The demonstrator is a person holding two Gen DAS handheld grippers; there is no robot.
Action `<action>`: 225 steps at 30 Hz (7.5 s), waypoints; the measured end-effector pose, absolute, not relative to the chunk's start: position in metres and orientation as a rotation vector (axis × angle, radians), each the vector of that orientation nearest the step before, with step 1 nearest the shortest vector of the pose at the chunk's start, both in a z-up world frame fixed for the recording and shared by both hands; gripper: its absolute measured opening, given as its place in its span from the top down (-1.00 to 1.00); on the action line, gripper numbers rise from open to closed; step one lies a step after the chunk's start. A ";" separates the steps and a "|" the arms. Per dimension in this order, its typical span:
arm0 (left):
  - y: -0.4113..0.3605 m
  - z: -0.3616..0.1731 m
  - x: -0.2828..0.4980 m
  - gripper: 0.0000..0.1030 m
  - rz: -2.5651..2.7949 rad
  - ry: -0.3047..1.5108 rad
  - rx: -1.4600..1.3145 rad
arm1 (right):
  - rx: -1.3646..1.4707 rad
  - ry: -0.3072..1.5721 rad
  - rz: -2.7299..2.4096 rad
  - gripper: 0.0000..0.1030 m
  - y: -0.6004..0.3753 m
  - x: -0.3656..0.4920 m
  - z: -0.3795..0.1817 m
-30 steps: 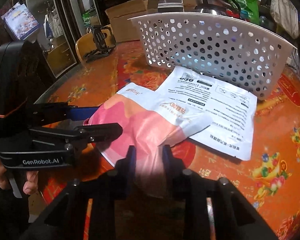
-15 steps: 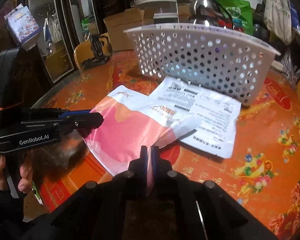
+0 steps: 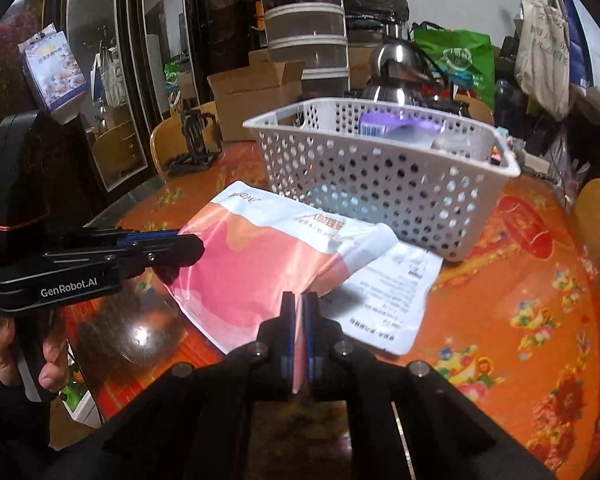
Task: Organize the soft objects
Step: 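Lift the pink pouch with both grippers toward the basket, then lower the pink pouch into the white basket and open both grippers, then move both grippers back out of the basket to the white leaflet, then close the left gripper on the edge of the white leaflet, then lift the white leaflet with the left gripper over the basket, then lower the leaflet into the basket and open the left gripper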
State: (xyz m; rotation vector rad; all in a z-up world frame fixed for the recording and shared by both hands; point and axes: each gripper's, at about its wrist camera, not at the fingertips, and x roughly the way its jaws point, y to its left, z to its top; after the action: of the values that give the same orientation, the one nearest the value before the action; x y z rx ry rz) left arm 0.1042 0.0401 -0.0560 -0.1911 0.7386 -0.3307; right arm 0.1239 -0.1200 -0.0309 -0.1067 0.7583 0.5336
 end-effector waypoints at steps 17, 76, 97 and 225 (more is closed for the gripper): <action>0.024 0.044 0.144 0.80 -0.349 0.599 -0.149 | -0.166 0.626 0.471 0.95 -0.129 0.166 0.056; 0.024 -0.008 0.330 -0.38 -0.187 0.699 -0.110 | -0.116 0.730 0.231 -0.26 -0.180 0.310 0.013; -0.015 -0.108 0.246 -0.57 -0.236 0.948 -0.051 | -0.034 0.957 0.350 -0.65 -0.166 0.206 -0.086; 0.004 0.094 0.302 0.82 -0.293 0.573 -0.115 | -0.139 0.648 0.337 0.99 -0.153 0.322 0.114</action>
State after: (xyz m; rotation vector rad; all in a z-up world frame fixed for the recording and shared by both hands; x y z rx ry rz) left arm 0.3016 0.0038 0.0936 -0.1151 0.5727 -0.2931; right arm 0.3222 -0.1526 0.1142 -0.1391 0.6475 0.3371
